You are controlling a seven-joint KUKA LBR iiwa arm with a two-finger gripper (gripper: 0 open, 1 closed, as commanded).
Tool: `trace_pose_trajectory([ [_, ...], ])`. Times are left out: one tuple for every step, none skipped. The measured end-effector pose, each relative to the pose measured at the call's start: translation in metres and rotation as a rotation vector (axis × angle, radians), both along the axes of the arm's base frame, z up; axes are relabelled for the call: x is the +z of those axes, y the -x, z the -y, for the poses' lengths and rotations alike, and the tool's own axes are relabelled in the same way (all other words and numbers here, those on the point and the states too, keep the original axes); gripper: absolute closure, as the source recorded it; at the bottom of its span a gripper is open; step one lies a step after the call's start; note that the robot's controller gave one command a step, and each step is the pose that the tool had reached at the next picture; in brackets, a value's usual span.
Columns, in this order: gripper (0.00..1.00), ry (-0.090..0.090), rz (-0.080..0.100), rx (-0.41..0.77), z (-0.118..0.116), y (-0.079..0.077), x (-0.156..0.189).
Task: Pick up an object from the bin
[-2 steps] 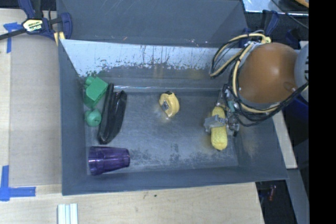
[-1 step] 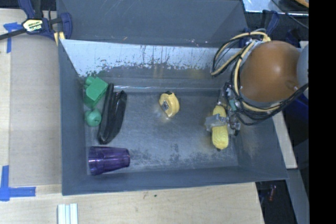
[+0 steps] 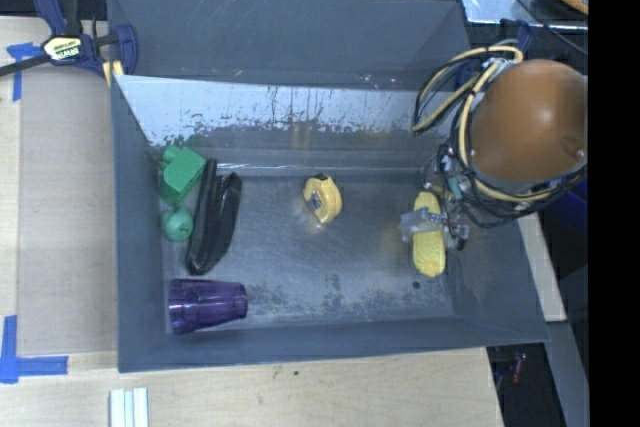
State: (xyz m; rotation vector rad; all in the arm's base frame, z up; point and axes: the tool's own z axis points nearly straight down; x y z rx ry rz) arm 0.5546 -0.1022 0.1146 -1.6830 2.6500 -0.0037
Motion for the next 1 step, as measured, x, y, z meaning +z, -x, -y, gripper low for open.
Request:
trace_pose_trajectory([
  [1.00, -0.001, -0.001, -0.001, -0.0002, 0.0002, 0.0382],
])
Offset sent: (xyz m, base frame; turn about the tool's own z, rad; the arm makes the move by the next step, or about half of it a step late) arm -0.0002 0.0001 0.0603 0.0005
